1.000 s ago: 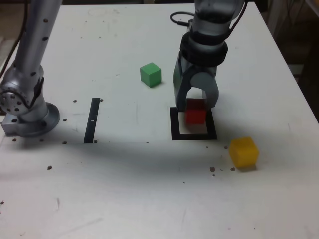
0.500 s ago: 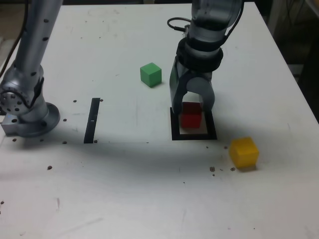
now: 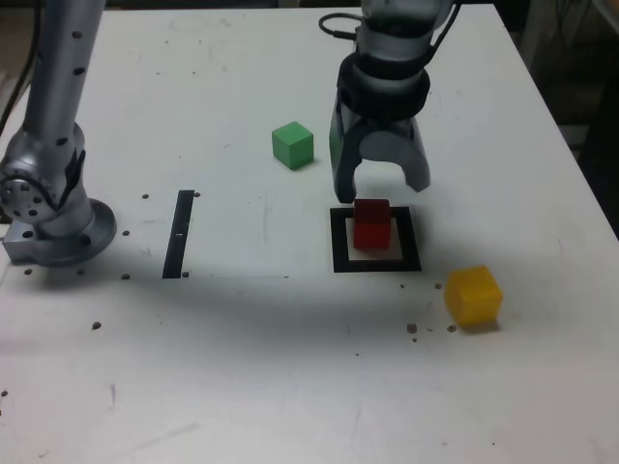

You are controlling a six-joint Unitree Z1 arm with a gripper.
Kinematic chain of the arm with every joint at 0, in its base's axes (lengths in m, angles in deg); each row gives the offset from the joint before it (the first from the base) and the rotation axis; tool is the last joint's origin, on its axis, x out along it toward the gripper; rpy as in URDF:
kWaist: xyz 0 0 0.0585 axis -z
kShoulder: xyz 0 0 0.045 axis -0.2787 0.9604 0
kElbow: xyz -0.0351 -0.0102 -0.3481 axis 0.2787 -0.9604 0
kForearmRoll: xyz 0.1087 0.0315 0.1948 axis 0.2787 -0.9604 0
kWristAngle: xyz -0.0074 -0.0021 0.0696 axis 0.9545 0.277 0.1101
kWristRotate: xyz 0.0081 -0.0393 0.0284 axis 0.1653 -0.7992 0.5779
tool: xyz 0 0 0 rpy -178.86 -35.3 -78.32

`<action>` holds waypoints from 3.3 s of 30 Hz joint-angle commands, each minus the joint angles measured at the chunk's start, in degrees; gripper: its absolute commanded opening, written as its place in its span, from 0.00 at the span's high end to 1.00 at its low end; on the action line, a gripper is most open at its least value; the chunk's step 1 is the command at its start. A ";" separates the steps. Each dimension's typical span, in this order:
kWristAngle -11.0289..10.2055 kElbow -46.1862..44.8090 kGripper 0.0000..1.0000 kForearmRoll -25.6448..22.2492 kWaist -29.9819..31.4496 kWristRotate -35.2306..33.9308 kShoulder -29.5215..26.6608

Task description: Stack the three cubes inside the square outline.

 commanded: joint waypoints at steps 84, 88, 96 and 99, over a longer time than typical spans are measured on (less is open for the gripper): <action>12.92 32.93 0.66 -15.73 11.88 -13.19 21.55; 12.66 33.19 0.69 -15.56 11.88 -12.99 21.62; 12.45 32.83 0.70 -15.27 11.88 -12.58 21.48; 12.35 32.85 0.70 -15.24 11.88 -12.36 21.33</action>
